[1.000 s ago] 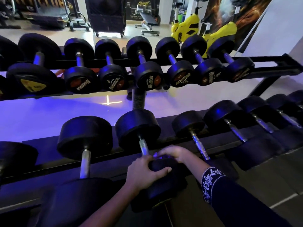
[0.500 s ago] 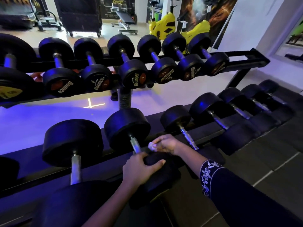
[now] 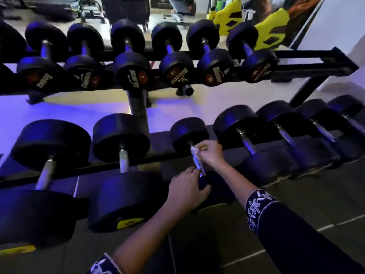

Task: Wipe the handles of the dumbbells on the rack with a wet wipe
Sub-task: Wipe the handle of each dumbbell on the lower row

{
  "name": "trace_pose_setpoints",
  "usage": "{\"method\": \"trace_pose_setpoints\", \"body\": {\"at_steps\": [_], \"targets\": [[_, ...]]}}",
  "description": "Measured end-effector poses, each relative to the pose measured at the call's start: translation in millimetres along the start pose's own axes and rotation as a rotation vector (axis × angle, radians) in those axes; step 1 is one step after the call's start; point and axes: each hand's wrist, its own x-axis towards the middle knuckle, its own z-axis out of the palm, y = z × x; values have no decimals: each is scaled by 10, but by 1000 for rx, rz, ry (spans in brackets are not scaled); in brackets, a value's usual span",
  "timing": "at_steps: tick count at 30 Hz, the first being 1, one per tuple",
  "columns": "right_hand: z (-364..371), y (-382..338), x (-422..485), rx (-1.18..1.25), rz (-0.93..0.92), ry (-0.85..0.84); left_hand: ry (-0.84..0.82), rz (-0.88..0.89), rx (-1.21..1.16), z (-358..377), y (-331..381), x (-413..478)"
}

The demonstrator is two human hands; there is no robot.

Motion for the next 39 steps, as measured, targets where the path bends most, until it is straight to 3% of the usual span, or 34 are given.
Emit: {"method": "trace_pose_setpoints", "body": {"at_steps": [8,17,22,27,34,39], "targets": [[-251,216,86,-52,-49,-48,-110,-89,-51,386,76,304],[-17,270,121,-192,-38,-73,-249,-21,-136,647,-69,424],[96,261,160,-341,-90,-114,-223,63,-33,666,-95,467],[-30,317,48,-386,-25,-226,-199,132,23,668,-157,471],[-29,398,342,-262,-62,-90,-125,154,31,739,-213,476],[-162,555,223,-283,-142,-319,-53,107,-8,781,-204,449]]}}
